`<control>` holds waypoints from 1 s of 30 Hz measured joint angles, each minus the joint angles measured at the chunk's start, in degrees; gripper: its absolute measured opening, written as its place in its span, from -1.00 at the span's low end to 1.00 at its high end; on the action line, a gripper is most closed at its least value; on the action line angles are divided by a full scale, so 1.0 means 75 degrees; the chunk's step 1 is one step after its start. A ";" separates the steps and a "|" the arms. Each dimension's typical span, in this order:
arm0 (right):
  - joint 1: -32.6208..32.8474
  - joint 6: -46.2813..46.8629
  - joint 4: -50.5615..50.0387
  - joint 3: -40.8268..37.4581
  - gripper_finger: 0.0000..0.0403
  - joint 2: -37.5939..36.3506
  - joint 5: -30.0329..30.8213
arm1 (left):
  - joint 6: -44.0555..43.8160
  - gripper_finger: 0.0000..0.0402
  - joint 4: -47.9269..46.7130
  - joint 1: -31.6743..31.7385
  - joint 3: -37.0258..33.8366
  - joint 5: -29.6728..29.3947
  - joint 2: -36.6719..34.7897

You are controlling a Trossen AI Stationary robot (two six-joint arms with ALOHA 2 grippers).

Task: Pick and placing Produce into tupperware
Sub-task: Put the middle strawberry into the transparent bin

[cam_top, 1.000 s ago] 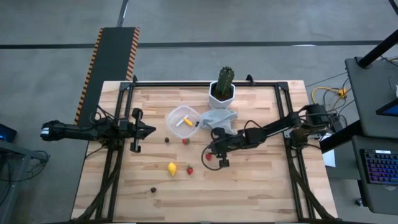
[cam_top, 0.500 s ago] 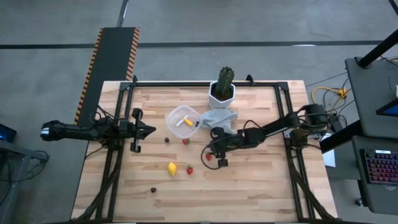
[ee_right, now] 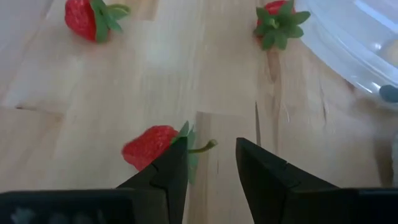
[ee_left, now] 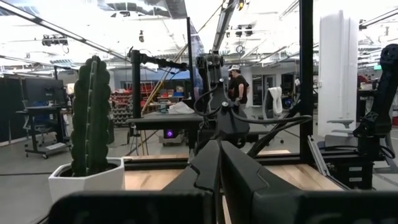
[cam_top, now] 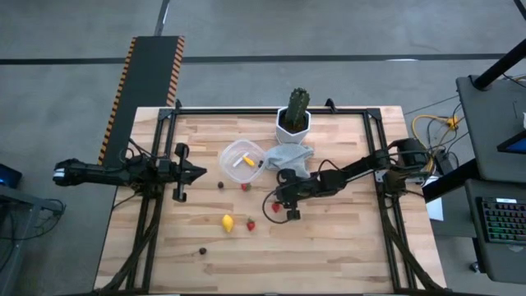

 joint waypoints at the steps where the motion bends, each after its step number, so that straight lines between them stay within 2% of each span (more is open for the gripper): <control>1: 0.0001 0.0002 -0.0007 0.0000 -0.37 0.0004 0.0000 | 0.0000 -1.00 0.0000 0.0003 0.0000 0.0000 0.0000; 22: 0.0003 0.0057 0.0003 0.0000 -0.69 -0.0026 0.0000 | 0.0003 -1.00 0.0003 0.0003 0.0000 -0.0003 0.0012; 30: 0.0006 0.0117 0.0004 0.0000 -0.74 -0.0028 -0.0026 | 0.0006 -1.00 0.0003 0.0003 0.0000 -0.0003 0.0012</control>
